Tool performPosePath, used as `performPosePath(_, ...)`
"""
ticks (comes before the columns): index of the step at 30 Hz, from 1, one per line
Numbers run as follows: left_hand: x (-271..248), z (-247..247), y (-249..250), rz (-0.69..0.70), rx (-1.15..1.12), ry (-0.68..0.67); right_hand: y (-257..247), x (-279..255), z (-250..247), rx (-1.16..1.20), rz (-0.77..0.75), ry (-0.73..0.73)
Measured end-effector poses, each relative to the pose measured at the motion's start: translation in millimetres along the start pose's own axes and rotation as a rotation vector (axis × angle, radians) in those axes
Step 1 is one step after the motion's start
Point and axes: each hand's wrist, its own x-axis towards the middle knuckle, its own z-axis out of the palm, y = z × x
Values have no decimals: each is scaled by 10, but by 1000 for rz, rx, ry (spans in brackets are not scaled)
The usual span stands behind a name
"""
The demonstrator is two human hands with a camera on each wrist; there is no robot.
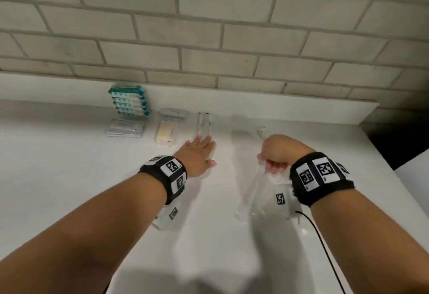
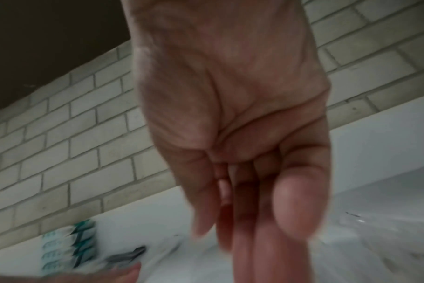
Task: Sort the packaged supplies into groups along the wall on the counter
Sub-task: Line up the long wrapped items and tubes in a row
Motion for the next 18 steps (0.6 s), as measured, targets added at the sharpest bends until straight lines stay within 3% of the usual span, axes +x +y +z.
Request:
performPosePath(2,-13,-5,4,-29,1,-12,17,-175,148,-53,55,-134)
performPosePath(3,-17,-2,8,-38,6,-18,-6,-247,234,-129,21,-133)
performPosePath(6,-21,21,40,-54,37,-21,-140,-240,468,-381,-198,72)
performPosePath(9,-15,41,66,-69,43,-30,-298,-101,579,-291,-273,170)
performPosePath(18,-24,31,101,-85,-13,-48,-560,190,697,-123,-205,291)
